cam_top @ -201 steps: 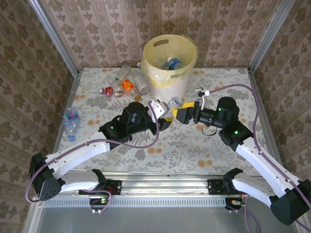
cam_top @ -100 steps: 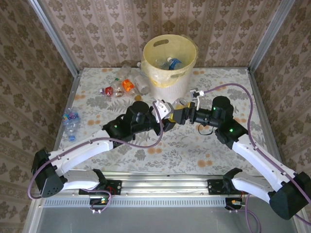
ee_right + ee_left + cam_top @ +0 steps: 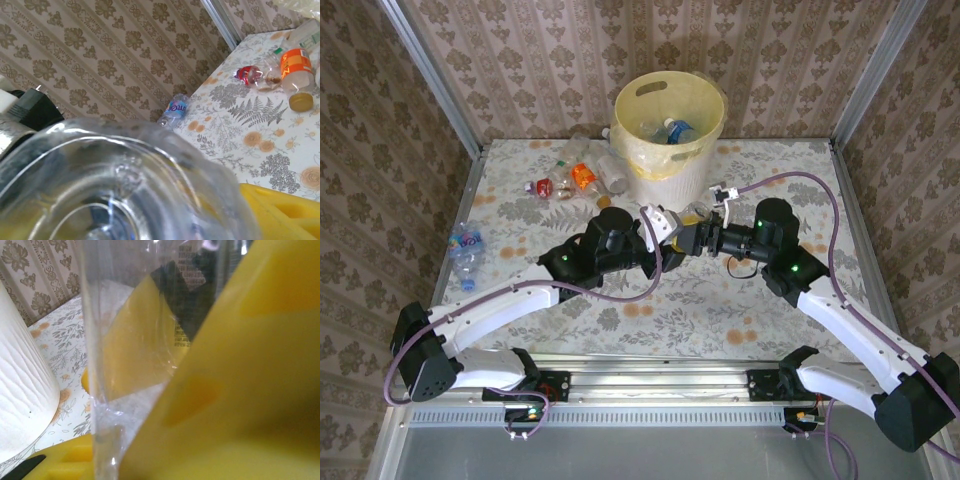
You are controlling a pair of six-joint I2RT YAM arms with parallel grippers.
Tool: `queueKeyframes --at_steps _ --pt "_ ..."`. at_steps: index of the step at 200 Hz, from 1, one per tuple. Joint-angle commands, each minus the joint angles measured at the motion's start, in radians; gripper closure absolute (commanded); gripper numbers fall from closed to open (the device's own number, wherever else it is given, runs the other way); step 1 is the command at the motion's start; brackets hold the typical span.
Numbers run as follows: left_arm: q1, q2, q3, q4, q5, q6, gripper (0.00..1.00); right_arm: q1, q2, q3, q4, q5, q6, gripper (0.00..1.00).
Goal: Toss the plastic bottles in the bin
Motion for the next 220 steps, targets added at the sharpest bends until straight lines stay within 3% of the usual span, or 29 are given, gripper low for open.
queueKeyframes --at_steps 1,74,90,108,129,172,199,220 --pt "-0.022 -0.011 0.035 0.048 0.067 0.007 0.57 0.002 0.005 0.004 -0.016 0.045 -0.009 0.3" --pt "-0.021 -0.032 0.011 0.06 0.07 0.005 0.47 0.002 0.002 0.001 -0.023 0.065 -0.005 0.4" --pt "-0.022 -0.036 0.005 0.062 0.062 0.002 0.36 0.002 0.001 0.0 -0.025 0.066 -0.004 0.41" --pt "-0.021 -0.045 -0.004 0.064 0.045 -0.003 0.15 0.002 0.0 0.003 -0.033 0.073 -0.007 0.42" --pt "-0.022 -0.07 -0.027 0.081 0.0 -0.009 0.01 0.001 -0.002 0.013 -0.067 0.096 -0.021 0.43" --pt "-0.011 -0.194 -0.111 0.127 -0.182 -0.029 0.0 0.001 -0.039 0.035 -0.186 0.223 -0.097 0.45" --pt "0.028 -0.305 -0.158 0.098 -0.326 -0.114 0.0 -0.004 -0.067 0.073 -0.305 0.35 -0.189 0.45" --pt "0.069 -0.402 -0.19 0.042 -0.376 -0.172 0.0 -0.018 -0.083 0.1 -0.36 0.412 -0.248 0.46"
